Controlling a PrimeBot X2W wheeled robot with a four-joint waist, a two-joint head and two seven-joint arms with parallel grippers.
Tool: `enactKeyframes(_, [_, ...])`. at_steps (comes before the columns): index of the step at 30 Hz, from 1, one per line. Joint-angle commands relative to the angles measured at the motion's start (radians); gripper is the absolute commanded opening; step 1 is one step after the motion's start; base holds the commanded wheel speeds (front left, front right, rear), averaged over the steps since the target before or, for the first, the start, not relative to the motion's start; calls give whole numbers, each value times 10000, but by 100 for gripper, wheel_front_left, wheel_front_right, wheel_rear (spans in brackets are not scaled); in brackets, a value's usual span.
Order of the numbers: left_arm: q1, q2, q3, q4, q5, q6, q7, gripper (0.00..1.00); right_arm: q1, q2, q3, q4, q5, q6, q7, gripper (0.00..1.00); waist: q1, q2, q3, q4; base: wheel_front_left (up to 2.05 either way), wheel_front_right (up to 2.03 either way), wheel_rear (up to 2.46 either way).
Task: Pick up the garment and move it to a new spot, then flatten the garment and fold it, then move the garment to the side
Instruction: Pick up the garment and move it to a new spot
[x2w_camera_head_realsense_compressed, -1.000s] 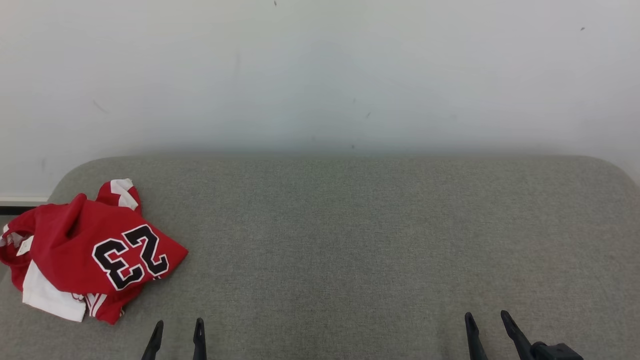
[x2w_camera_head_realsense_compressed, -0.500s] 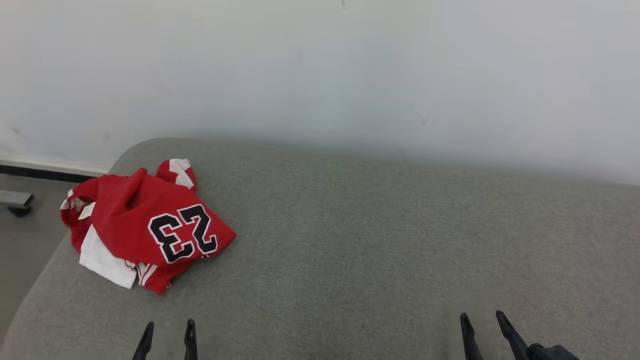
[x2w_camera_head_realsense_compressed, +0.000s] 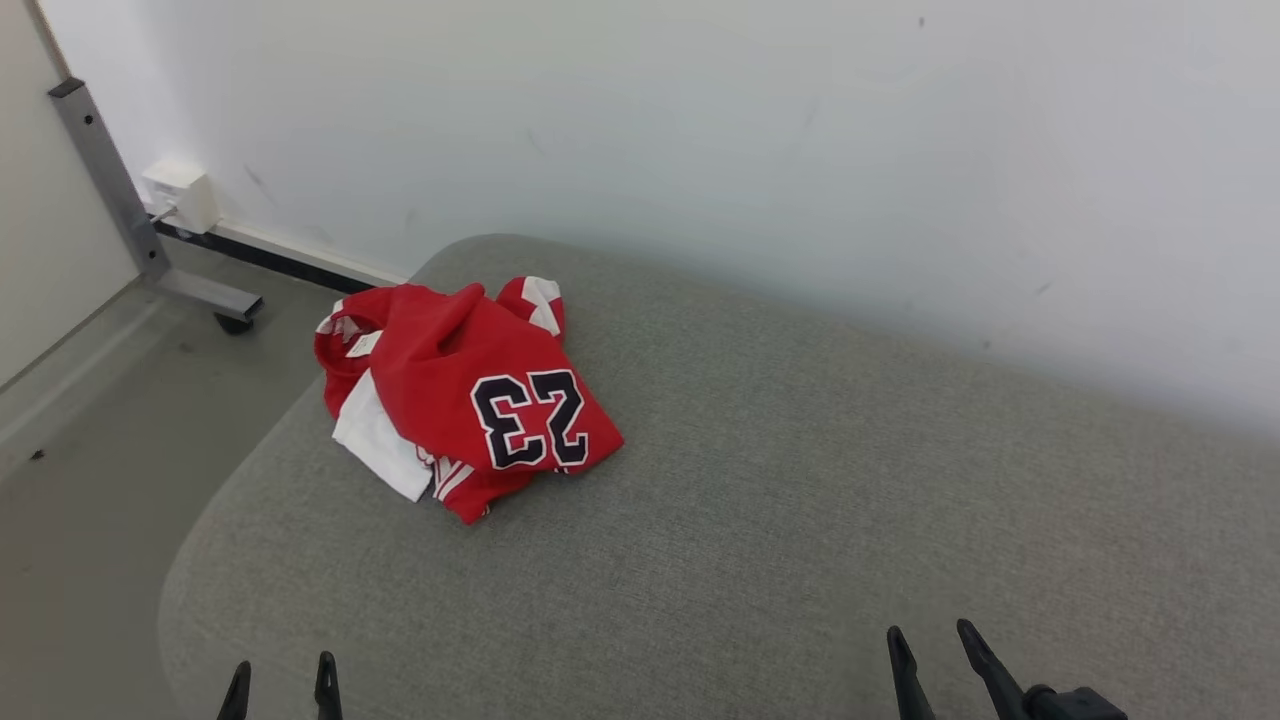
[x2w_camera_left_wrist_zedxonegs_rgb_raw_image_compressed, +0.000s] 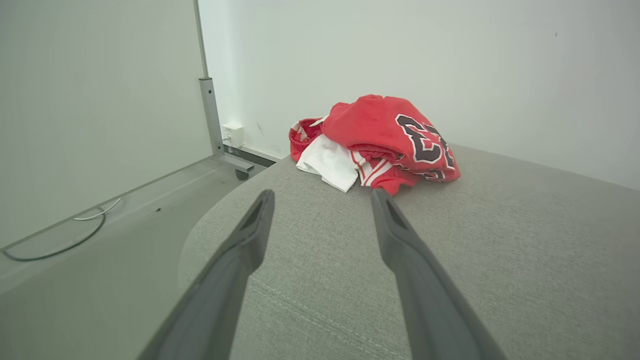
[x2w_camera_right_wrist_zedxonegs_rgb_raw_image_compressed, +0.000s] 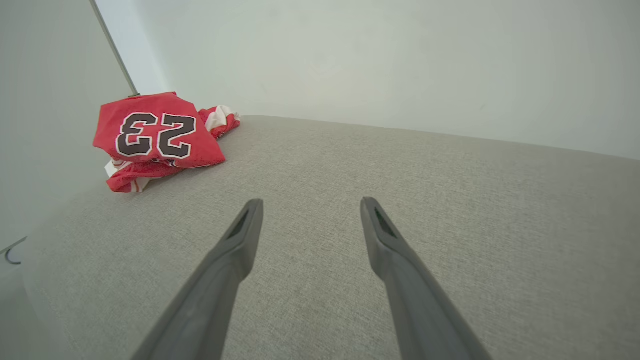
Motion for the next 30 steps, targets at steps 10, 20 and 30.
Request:
enactKeyframes(10, [422, -92, 483, -333, -345, 312, -35, 100, -825, -16, 524, 260, -267, 33, -9, 100, 0, 0, 578, 883, 0, 0, 0])
enactKeyframes(20, [349, -129, 399, -84, -664, 262, -35, 100, -876, -17, 465, 365, -225, 31, -68, 100, 0, 0, 612, 898, 0, 0, 0])
enactKeyframes(30, [-2472, -28, 277, 2458, -2204, -197, 882, 100, -724, -13, 187, -46, -278, 31, -102, 100, 0, 0, 995, 334, 0, 0, 0])
